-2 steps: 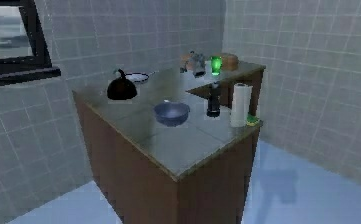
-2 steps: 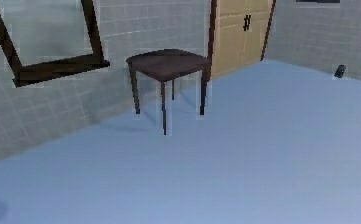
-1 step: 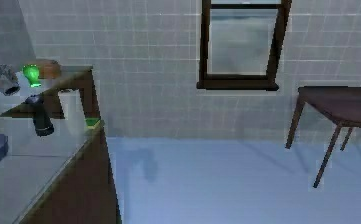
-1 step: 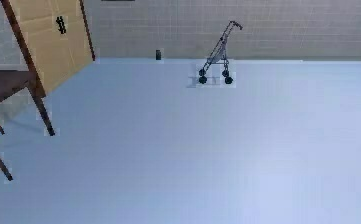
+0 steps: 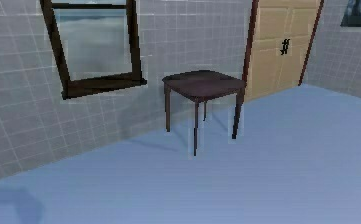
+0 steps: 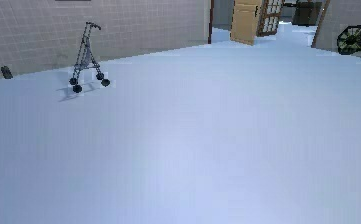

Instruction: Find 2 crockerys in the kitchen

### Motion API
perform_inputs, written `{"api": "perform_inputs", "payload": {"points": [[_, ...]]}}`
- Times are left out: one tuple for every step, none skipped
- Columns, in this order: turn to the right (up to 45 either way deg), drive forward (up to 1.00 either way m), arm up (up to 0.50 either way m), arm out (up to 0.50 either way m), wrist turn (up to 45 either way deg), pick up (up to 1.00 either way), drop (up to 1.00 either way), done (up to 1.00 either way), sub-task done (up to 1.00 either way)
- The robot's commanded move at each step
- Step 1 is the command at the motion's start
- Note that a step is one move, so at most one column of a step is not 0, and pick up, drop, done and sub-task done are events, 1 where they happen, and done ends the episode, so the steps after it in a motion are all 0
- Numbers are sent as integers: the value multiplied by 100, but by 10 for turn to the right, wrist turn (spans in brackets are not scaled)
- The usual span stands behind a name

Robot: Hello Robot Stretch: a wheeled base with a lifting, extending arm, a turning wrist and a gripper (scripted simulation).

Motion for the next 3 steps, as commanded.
{"api": "perform_inputs", "payload": {"points": [[30, 0, 0, 0, 0, 0, 0, 0, 0], [0, 25, 0, 0, 0, 0, 0, 0, 0], [-270, 0, 0, 0, 0, 0, 0, 0, 0]]}}
